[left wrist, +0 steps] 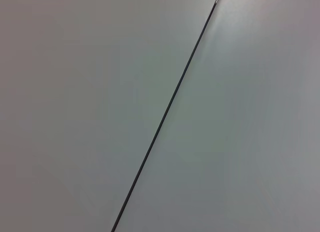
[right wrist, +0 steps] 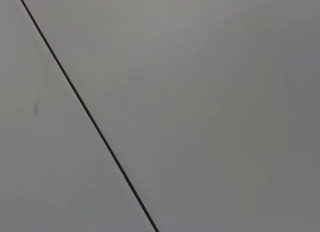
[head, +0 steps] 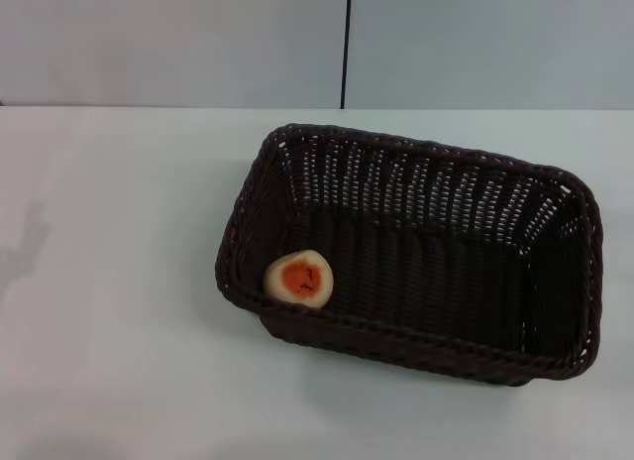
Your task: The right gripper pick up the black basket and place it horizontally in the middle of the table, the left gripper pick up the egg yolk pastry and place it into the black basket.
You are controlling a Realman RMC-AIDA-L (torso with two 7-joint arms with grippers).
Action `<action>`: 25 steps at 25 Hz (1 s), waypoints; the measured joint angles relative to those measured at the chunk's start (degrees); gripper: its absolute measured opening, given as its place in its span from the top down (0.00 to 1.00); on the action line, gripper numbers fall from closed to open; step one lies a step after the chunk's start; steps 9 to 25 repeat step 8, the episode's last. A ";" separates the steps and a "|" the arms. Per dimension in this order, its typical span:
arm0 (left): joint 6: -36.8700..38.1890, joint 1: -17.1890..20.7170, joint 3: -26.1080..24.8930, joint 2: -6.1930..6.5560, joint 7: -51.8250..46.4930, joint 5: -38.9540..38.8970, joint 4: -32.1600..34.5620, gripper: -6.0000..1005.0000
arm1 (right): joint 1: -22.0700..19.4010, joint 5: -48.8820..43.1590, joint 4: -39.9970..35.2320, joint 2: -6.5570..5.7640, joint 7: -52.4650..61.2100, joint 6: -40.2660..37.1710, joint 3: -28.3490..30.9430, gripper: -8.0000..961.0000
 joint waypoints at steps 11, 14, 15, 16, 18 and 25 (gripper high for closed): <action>0.21 0.07 0.00 0.00 0.00 0.00 0.00 0.17 | -0.38 0.00 0.06 0.10 0.12 -0.36 0.00 0.68; 0.21 0.07 0.00 0.00 0.00 0.00 0.00 0.17 | -0.38 0.00 0.06 0.10 0.12 -0.36 0.00 0.68; 0.21 0.07 0.00 0.00 0.00 0.00 0.00 0.17 | -0.38 0.00 0.06 0.10 0.12 -0.36 0.00 0.68; 0.21 0.07 0.00 0.00 0.00 0.00 0.00 0.17 | -0.38 0.00 0.06 0.10 0.12 -0.36 0.00 0.68; 0.21 0.07 0.00 0.00 0.00 0.00 0.00 0.17 | -0.38 0.00 0.06 0.10 0.12 -0.36 0.00 0.68; 0.21 0.07 0.00 0.00 0.00 0.00 0.00 0.17 | -0.38 0.00 0.06 0.10 0.12 -0.36 0.00 0.68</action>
